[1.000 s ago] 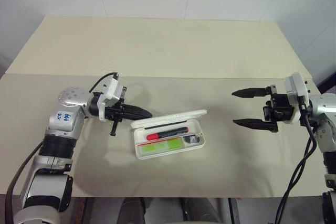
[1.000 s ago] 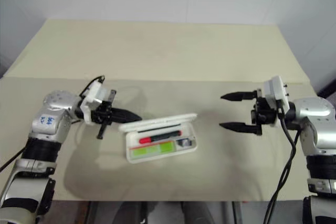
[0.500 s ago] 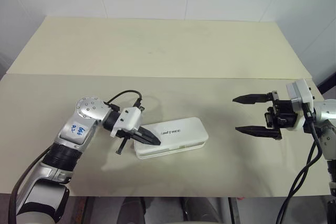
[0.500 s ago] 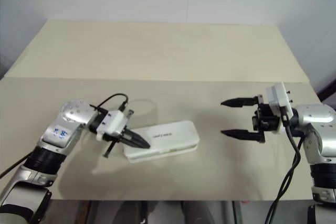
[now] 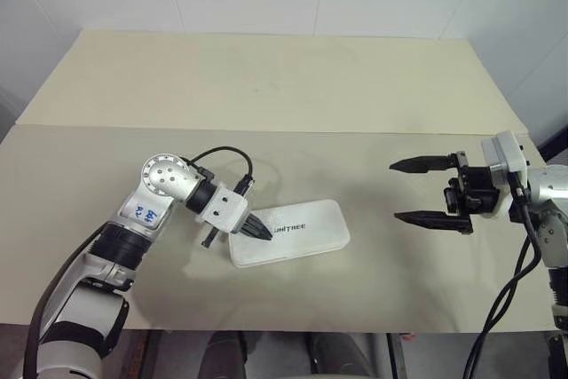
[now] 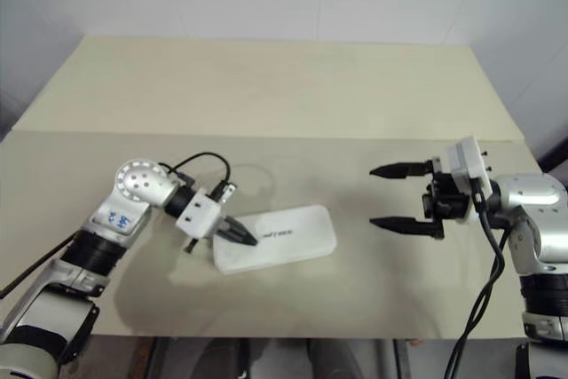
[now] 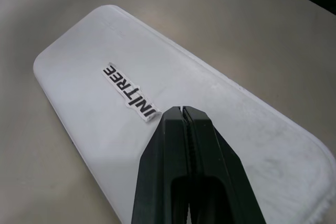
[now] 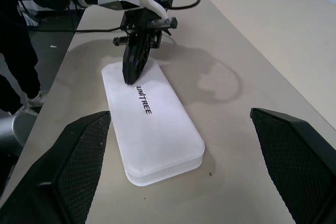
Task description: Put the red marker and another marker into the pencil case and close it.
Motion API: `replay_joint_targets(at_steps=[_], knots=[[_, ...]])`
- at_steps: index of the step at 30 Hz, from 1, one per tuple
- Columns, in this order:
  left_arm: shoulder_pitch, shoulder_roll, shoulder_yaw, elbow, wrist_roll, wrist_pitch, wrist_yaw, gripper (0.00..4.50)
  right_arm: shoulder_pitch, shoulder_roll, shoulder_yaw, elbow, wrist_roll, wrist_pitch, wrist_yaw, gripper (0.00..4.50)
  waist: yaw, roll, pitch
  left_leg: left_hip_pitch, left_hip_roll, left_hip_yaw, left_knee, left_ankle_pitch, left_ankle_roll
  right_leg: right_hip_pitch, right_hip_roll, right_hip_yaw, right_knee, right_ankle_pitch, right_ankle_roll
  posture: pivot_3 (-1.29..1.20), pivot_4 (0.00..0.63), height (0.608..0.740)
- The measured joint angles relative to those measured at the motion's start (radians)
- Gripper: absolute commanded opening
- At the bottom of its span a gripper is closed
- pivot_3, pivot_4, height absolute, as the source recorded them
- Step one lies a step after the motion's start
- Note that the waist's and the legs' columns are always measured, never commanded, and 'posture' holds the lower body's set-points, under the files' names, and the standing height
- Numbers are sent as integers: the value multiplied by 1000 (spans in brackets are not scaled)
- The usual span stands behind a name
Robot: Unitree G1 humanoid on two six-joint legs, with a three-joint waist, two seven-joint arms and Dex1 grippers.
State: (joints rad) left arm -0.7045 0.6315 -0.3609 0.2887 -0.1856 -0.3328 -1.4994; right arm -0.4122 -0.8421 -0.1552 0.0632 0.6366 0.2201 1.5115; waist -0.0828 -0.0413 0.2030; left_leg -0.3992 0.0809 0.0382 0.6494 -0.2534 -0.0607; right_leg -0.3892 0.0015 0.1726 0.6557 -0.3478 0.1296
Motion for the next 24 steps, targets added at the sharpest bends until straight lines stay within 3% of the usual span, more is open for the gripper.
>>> replay_joint_targets(at_steps=[5,12,15,24], knots=[[28,-40,54,-6,-65,92,23,30,-4,2,2,3,0,0,1,4500,0,0,0,-2,0,0,0,0,0,-3,0,0,1,0,0,0,150,740],[112,-51,232,-160,-300,284,46,30,-12,19,24,2,-1,5,0,4500,-2,1,0,-2,2,-1,-1,0,0,-3,2,-1,2,0,0,0,150,740],[169,-19,301,-218,-352,349,64,676,-24,26,33,10,-9,5,-2,4500,-3,1,1,-2,1,-1,0,0,0,-3,1,-1,3,0,0,0,150,740],[300,66,453,-279,-376,414,114,3560,-49,29,34,43,-24,3,-5,4500,-1,1,1,-2,1,-1,-1,0,0,-3,1,-1,2,0,-1,0,150,740]])
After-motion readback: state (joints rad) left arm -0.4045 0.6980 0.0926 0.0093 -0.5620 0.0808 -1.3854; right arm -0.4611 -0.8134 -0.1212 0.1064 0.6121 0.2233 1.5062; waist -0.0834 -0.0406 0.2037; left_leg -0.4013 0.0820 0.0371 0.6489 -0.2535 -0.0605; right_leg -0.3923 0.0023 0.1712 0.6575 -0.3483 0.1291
